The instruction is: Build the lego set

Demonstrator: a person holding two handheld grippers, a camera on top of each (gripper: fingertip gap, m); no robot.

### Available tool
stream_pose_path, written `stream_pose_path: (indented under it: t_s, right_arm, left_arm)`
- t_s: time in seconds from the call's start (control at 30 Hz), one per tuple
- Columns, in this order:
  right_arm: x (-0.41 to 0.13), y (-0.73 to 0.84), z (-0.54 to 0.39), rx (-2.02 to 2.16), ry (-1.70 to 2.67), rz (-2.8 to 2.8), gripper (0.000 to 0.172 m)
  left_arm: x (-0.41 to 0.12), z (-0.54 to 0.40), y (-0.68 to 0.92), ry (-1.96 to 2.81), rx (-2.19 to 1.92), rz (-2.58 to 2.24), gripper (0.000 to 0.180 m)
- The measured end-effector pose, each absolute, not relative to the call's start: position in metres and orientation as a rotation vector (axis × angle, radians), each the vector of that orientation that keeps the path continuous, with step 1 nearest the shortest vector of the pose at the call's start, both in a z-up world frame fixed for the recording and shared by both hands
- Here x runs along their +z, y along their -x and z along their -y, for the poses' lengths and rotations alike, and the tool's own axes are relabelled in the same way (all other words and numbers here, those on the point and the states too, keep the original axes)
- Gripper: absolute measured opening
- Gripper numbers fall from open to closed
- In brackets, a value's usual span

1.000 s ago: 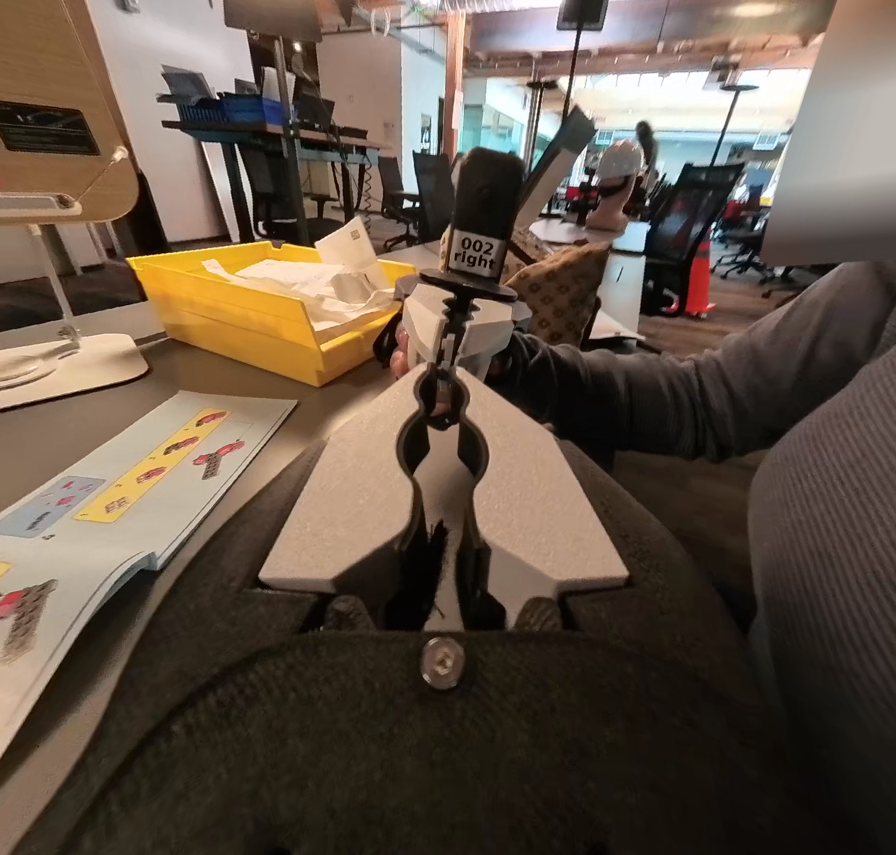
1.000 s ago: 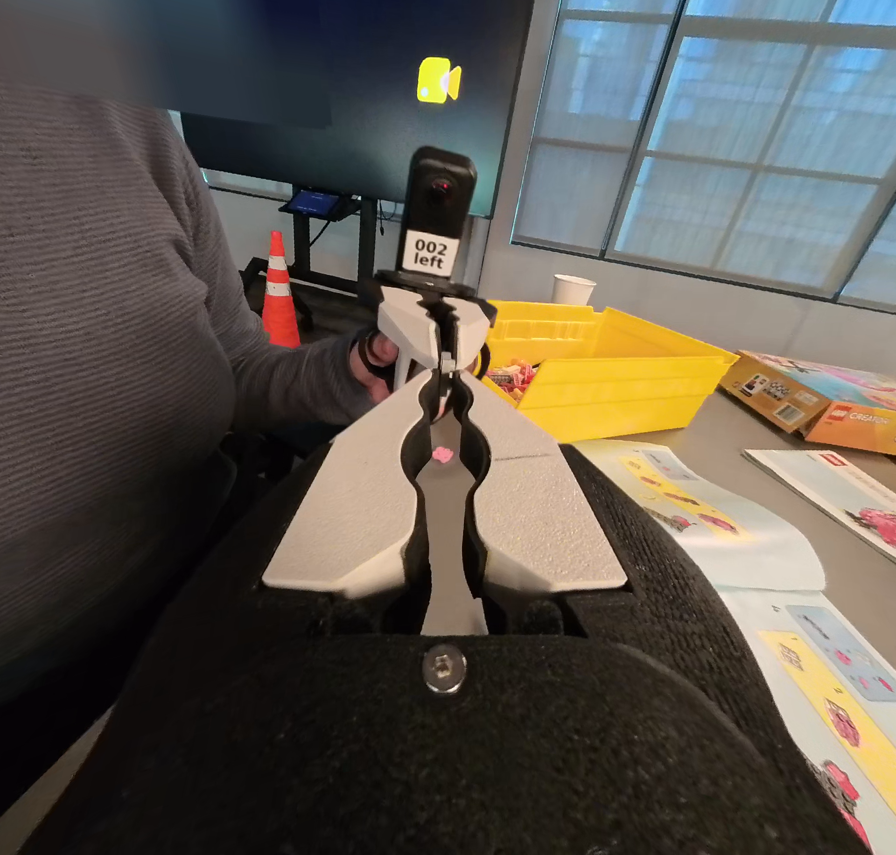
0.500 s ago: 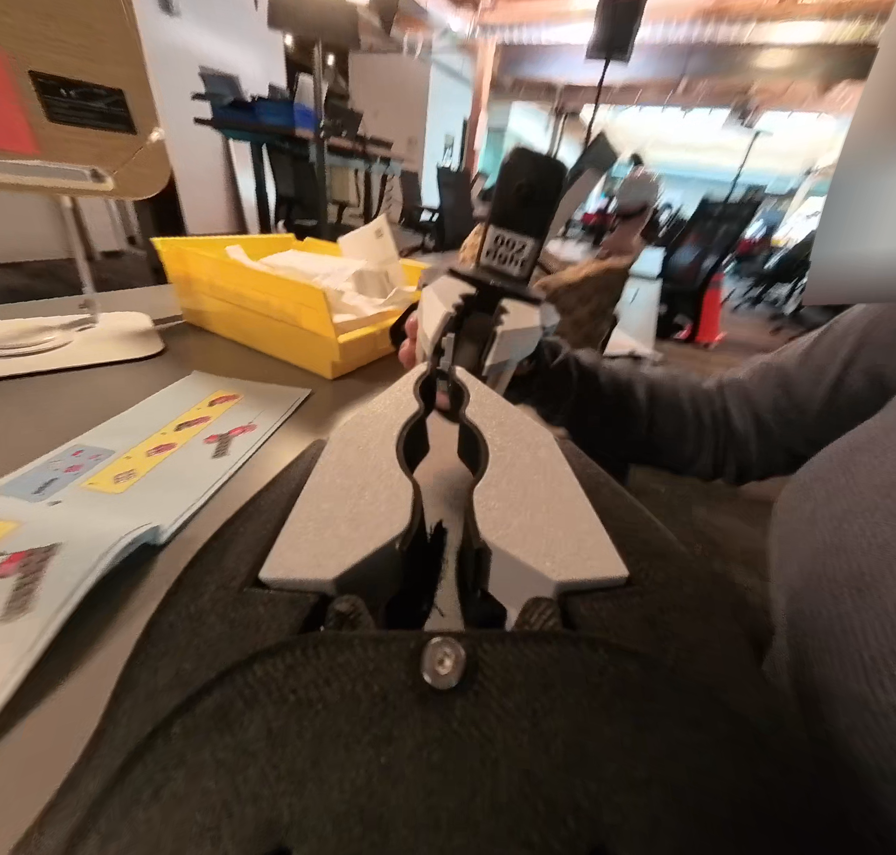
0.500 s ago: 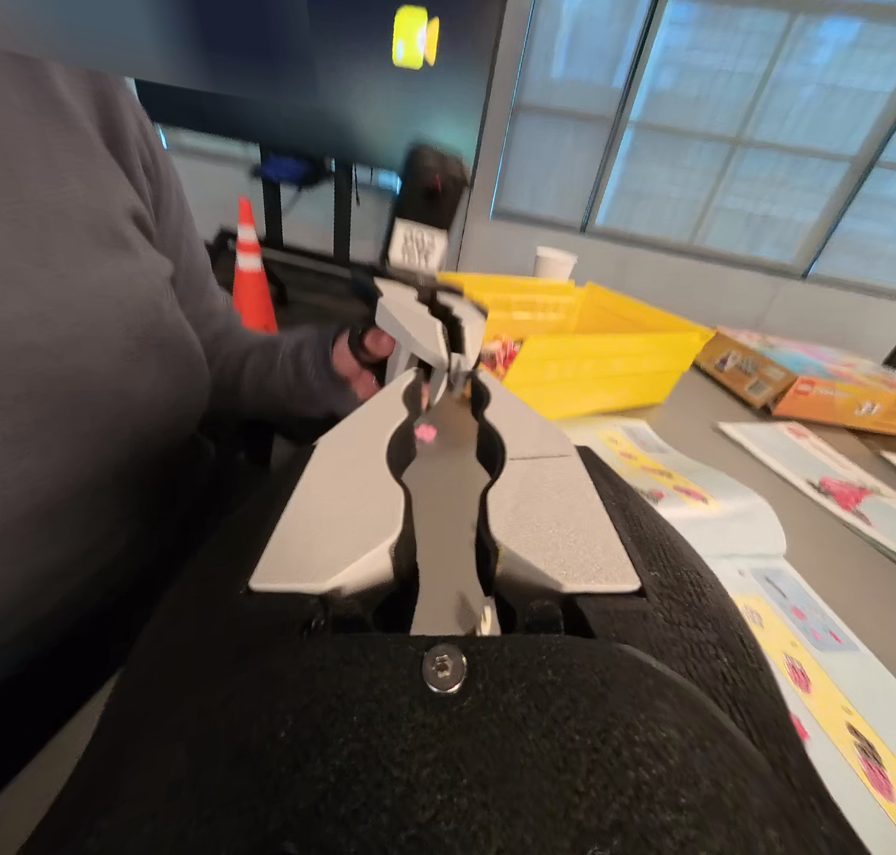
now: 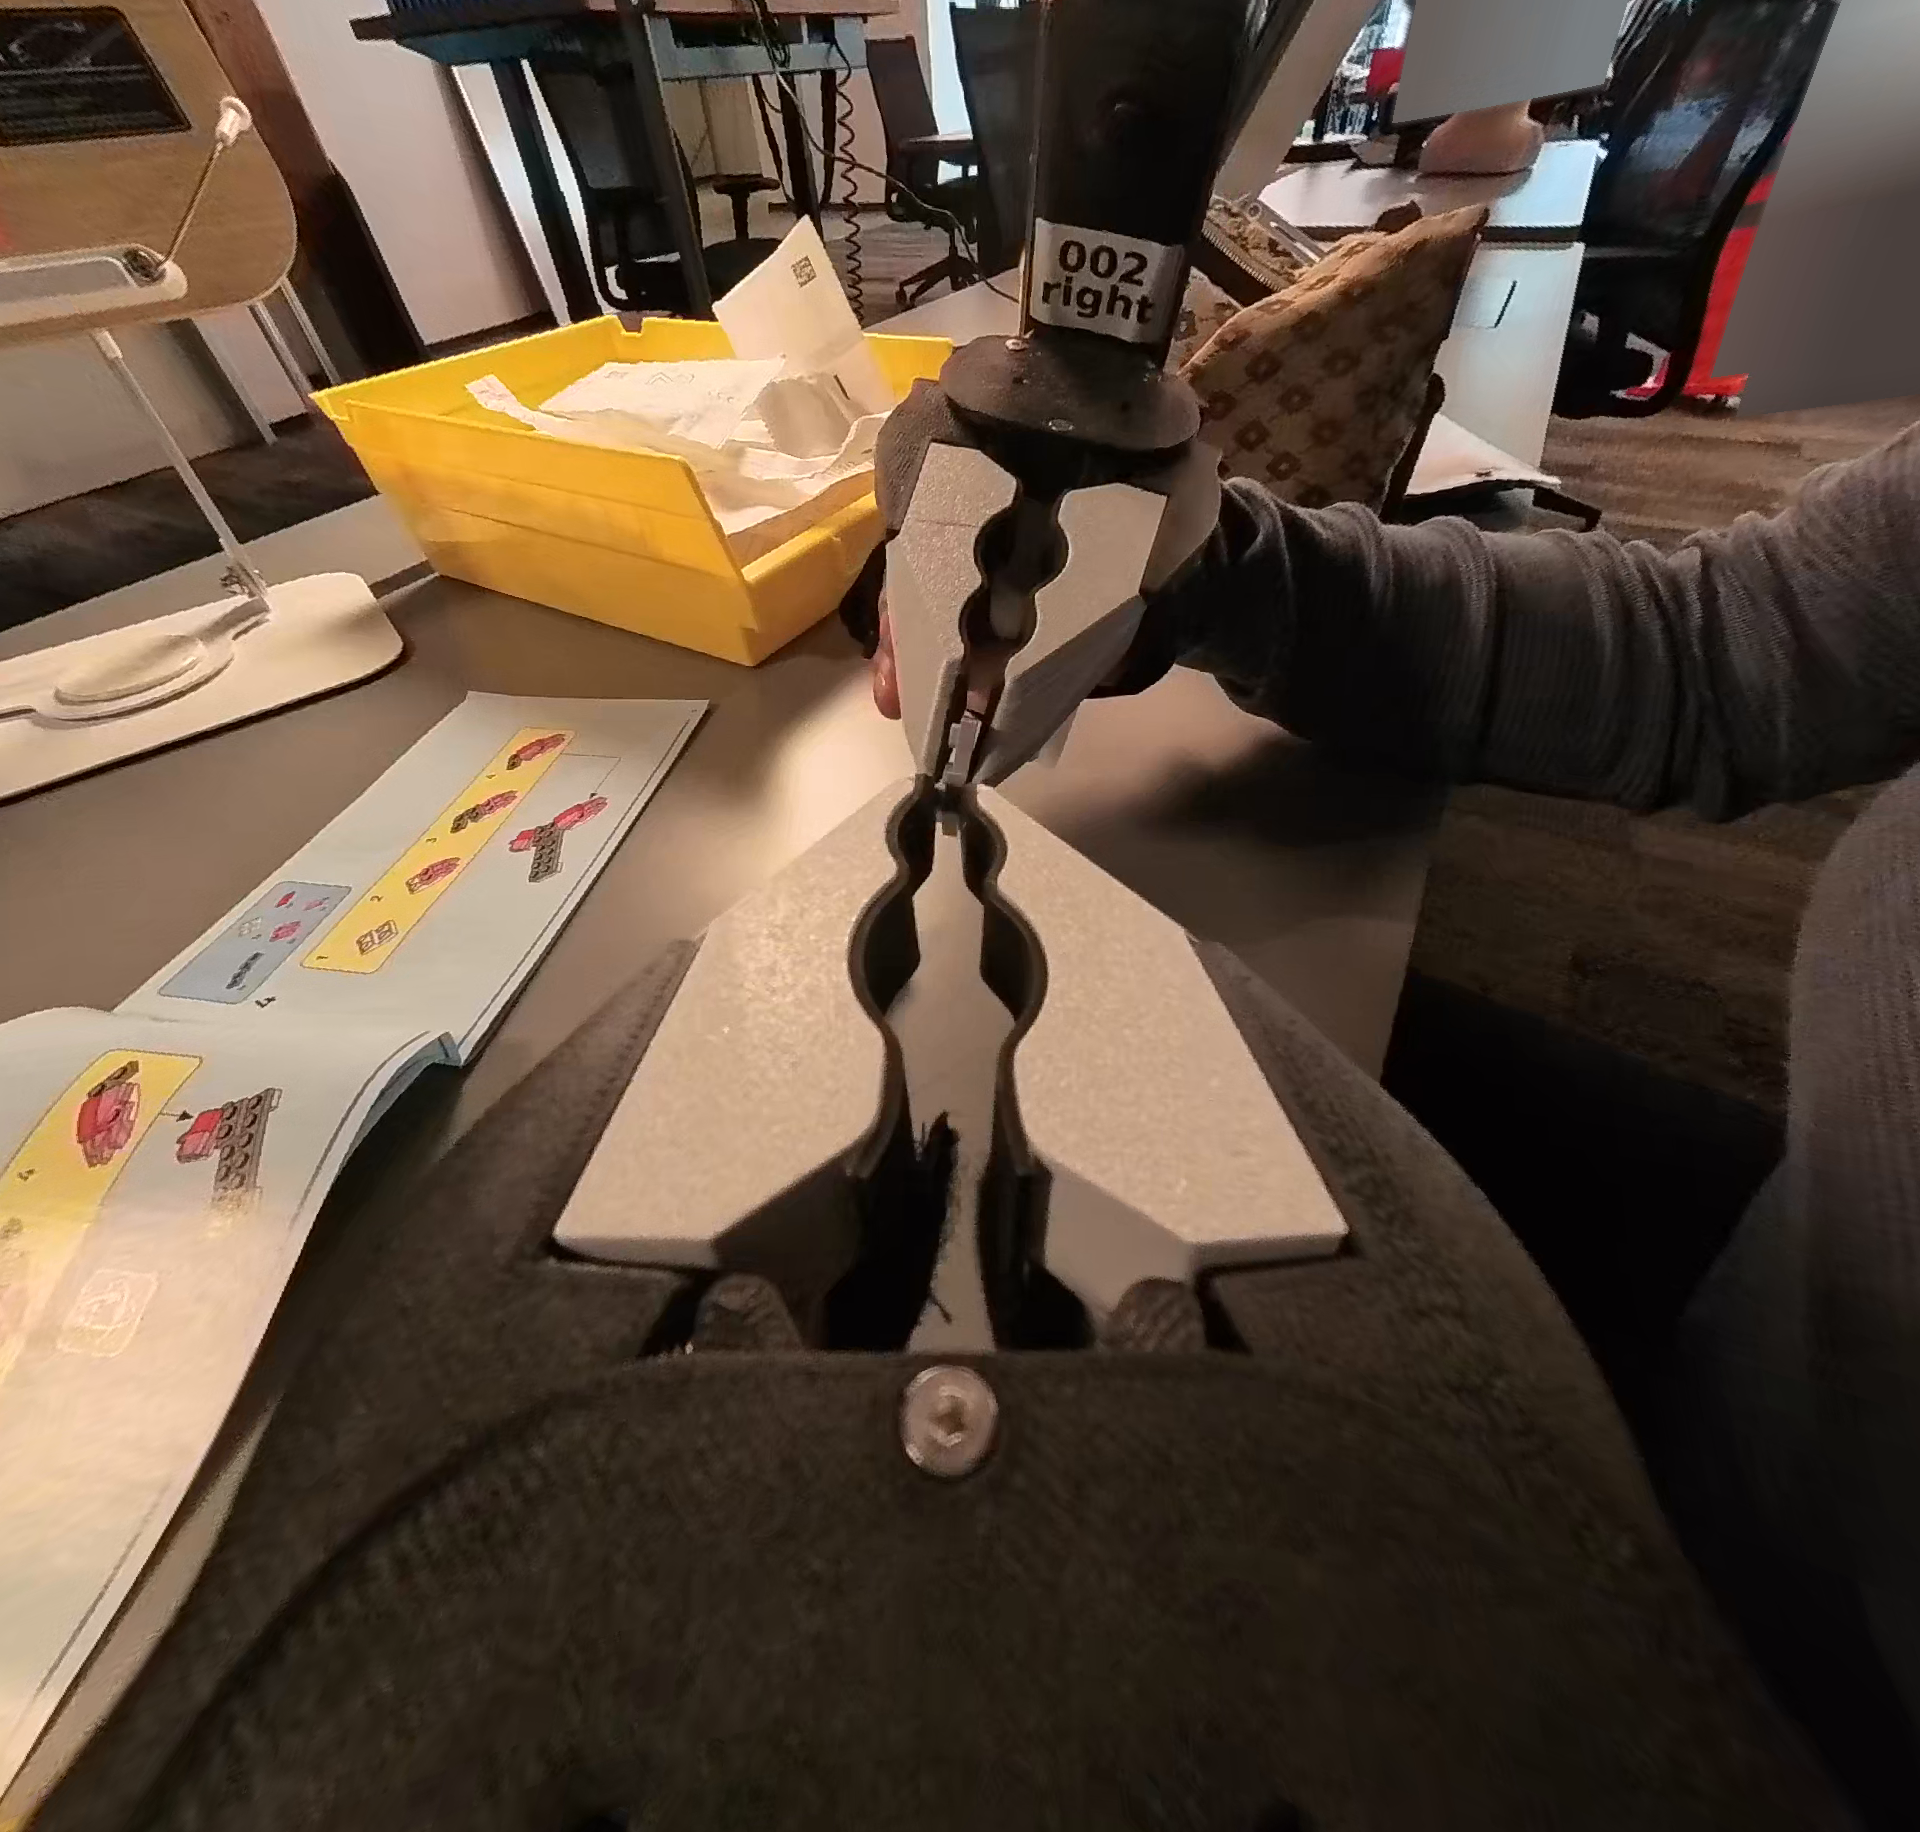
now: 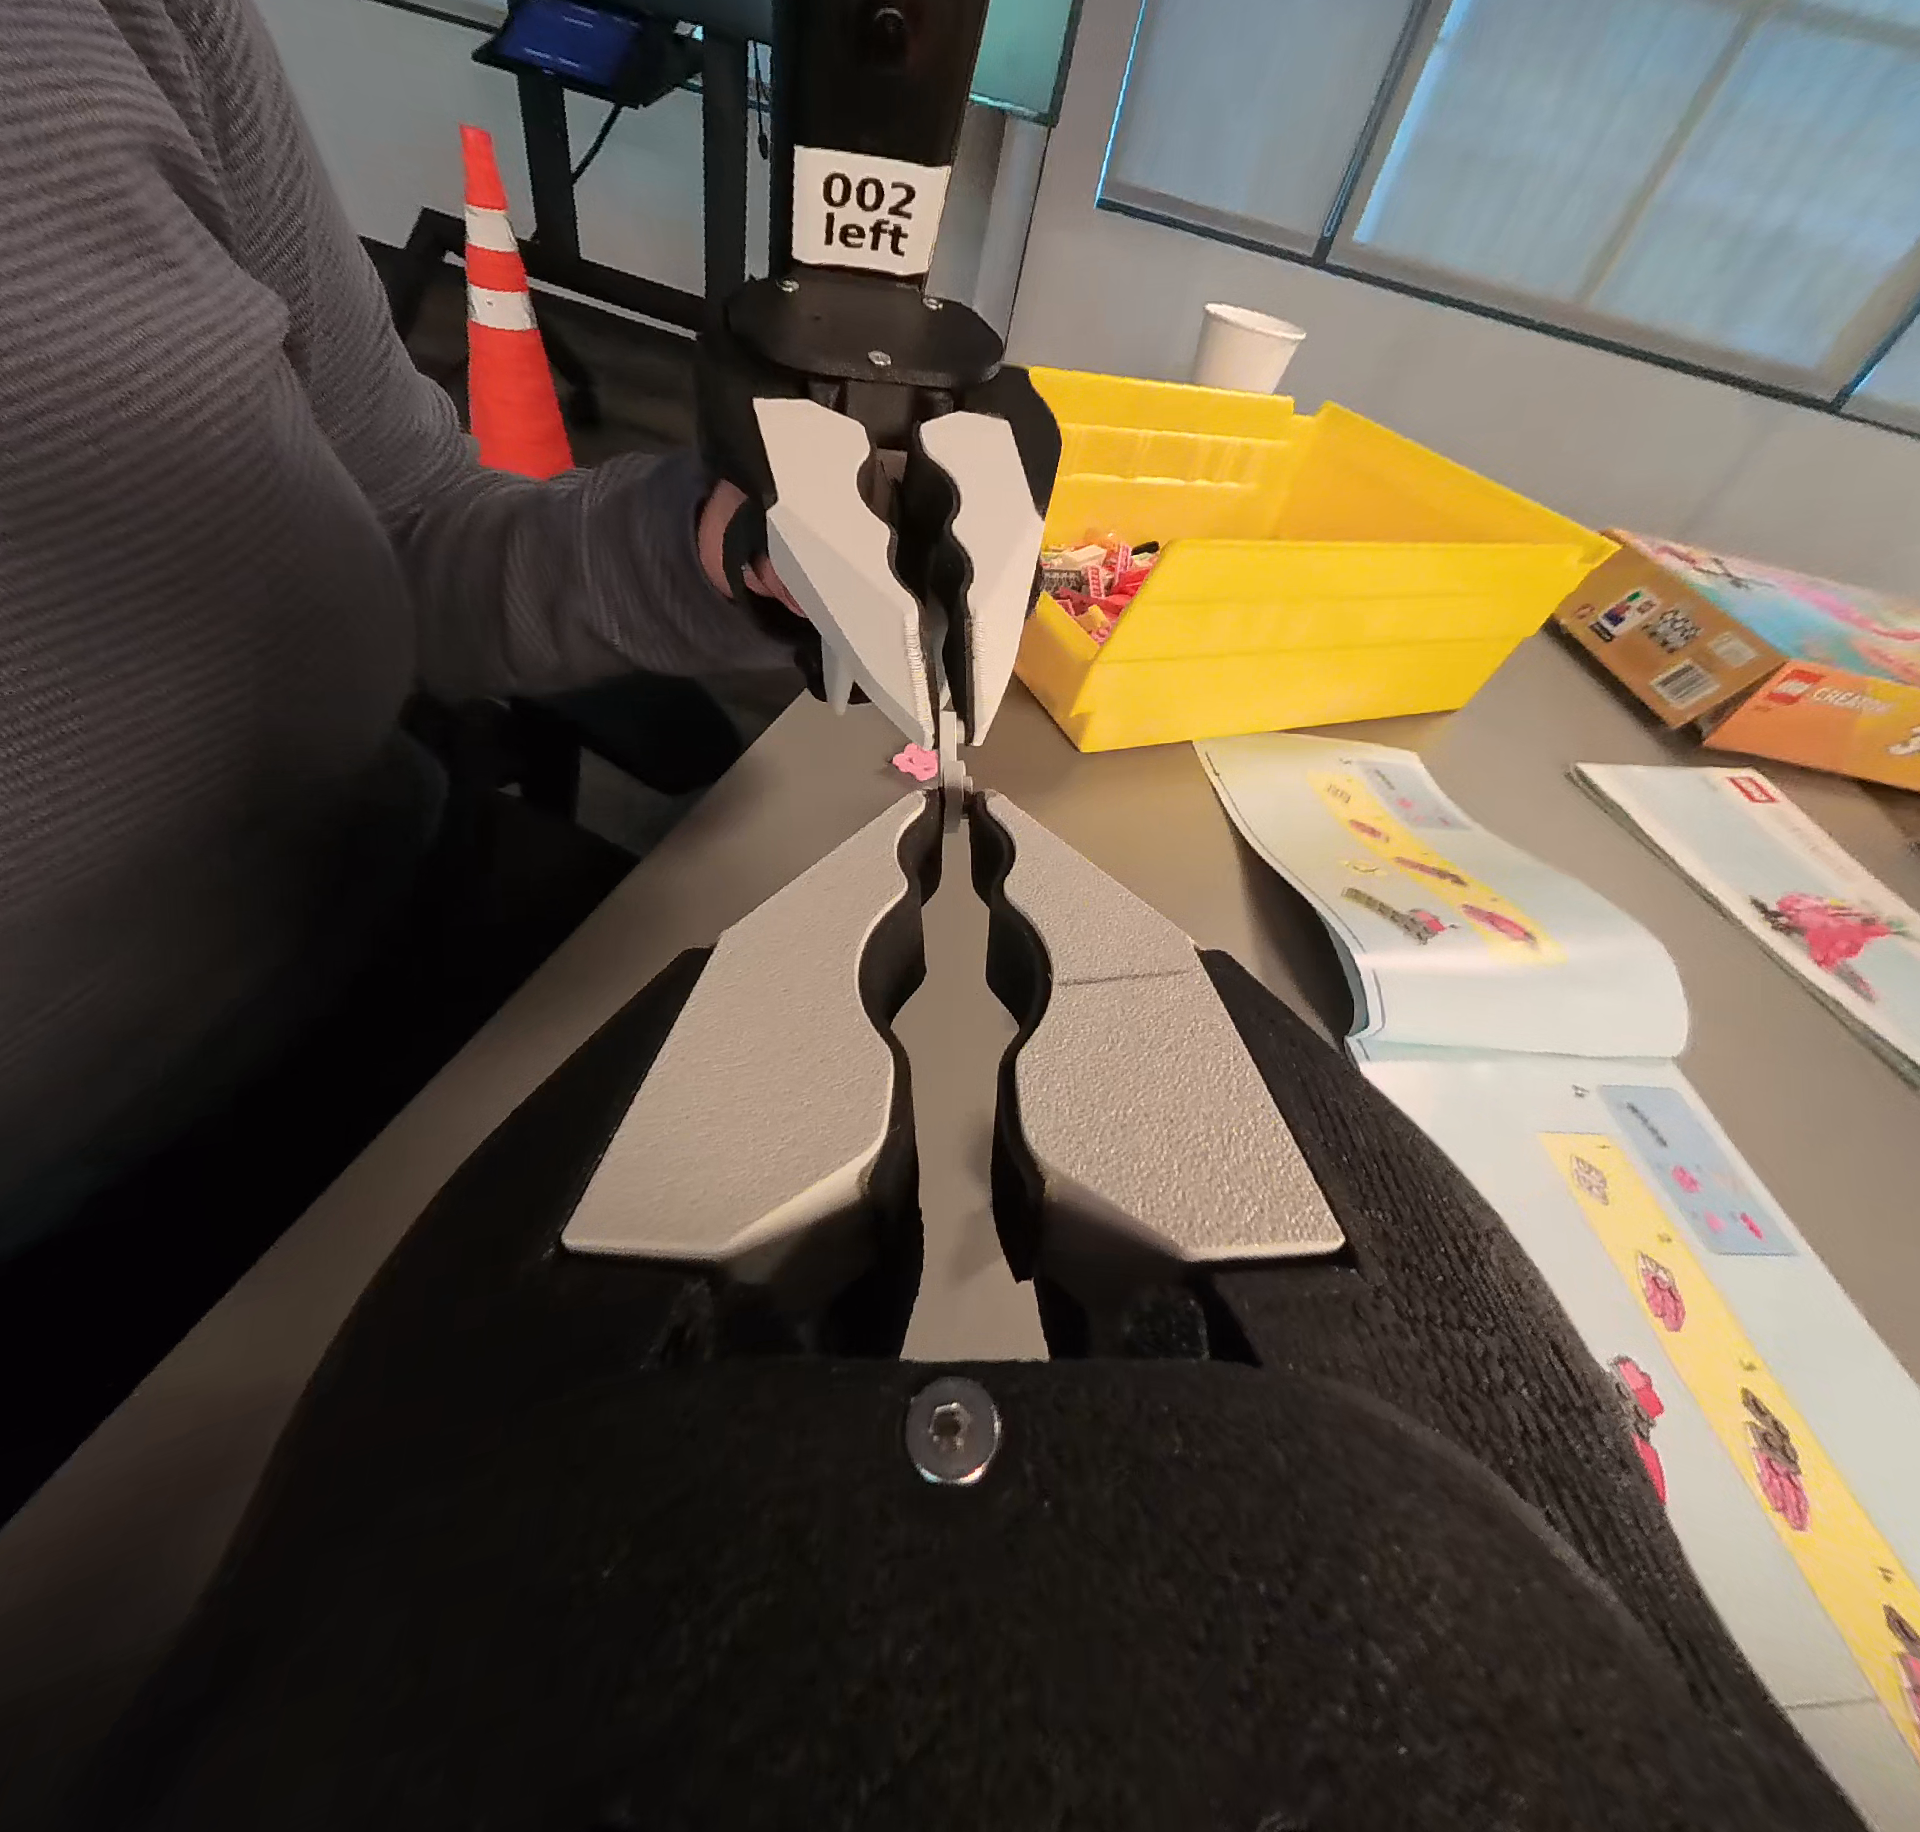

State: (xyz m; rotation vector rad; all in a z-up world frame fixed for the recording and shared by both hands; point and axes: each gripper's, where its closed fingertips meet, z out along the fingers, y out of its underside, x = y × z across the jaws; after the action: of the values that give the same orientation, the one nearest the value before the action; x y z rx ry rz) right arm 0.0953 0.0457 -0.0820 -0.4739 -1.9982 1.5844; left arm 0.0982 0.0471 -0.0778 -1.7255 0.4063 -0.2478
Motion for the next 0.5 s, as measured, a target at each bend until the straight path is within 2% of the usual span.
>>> stream_pose_path:
  t_s: [0.27,0.4,0.5]
  right_arm:
    - [-0.084,-0.094,-0.051,1.544,0.489,1.995,0.008]
    - [-0.092,-0.09,-0.055,1.487,0.518,2.029,0.019]
    - [-0.098,-0.091,-0.054,1.464,0.511,2.062,0.001]
  left_arm:
    - [-0.092,-0.047,-0.09,1.827,-0.136,-0.446,0.003]
    - [-0.098,-0.048,-0.091,1.866,-0.121,-0.46,0.003]
    - [-0.102,-0.049,-0.09,1.88,-0.126,-0.454,0.003]
